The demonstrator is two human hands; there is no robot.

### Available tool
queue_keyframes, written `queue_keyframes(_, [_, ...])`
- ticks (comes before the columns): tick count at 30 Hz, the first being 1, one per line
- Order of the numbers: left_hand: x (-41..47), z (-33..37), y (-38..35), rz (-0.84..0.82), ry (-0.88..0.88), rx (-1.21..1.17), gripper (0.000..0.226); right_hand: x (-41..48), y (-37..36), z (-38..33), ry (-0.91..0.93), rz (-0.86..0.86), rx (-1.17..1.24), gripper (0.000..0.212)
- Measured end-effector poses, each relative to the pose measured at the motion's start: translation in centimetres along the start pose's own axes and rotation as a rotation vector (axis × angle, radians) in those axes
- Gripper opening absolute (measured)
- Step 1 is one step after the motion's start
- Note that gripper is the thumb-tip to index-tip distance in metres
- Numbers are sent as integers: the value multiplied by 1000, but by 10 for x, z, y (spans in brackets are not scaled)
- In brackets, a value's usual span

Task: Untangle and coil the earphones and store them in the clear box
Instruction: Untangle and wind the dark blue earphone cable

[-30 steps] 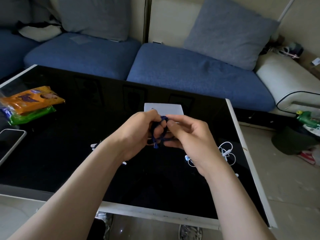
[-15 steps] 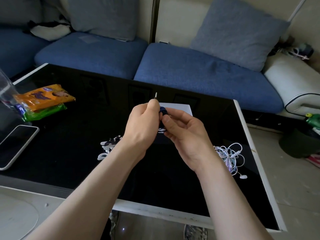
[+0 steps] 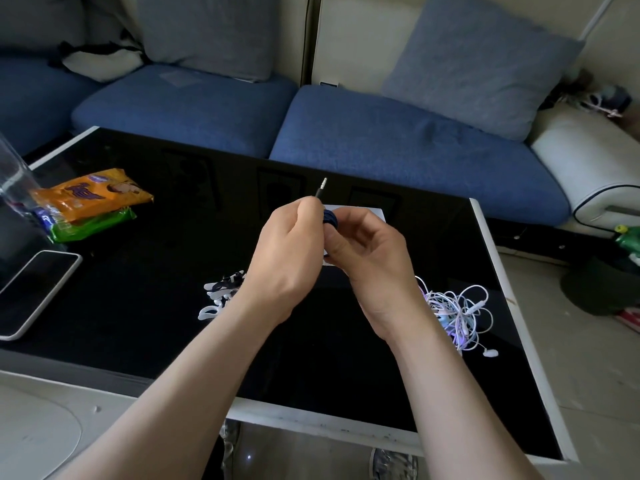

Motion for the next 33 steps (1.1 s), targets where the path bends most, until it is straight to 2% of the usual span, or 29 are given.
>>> queue_keyframes(2, [-1,1,0,46,-44,49,40,-1,0,0,16,11,-33,21])
queue_keyframes(4, [-2,3,-1,51,4,17,34,-2,1,-1,10,14,-39,17])
queue_keyframes(9, [4,-7,-7,-116,60,-46,43,-1,6,0,-31,51,0,19])
queue_keyframes(11, [4,-11,-10,-169,72,-77,38,0,9,0,-31,86,-22,18])
queue_keyframes(16, [9,-19,-10,-182,20,37,37,0,12,-2,-7,131,-117,18])
queue_keyframes(19, [11,-18,-3,-101,-85,218,34,-2,11,-3,-19,155,-55,19])
queue_keyframes(22, [8,-15,2,-8,-167,294,29,-1,6,-3,-25,167,-23,24])
queue_keyframes(25, [14,-23,9,82,-90,222,26,5,4,14,-32,252,-109,19])
queue_keyframes(27, [22,-31,17,145,-16,156,27,8,6,33,-76,332,-205,28])
queue_keyframes(29, [26,-39,24,171,26,145,29,7,8,56,-128,244,-512,32])
queue_keyframes(31, [28,-47,27,161,66,176,32,-2,1,74,-162,22,-877,27])
queue_keyframes(33, [29,-54,31,136,95,209,36,-10,-15,89,-126,-198,-1049,27])
Point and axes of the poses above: each hand's wrist, its own x-axis towards the middle knuckle, its own y-axis out of the back of the hand, z = x × y, the point moved 1 cm from there along x, towards the middle knuckle, and after that the axes turned 13 degrees about x, right-handed, at the moved point
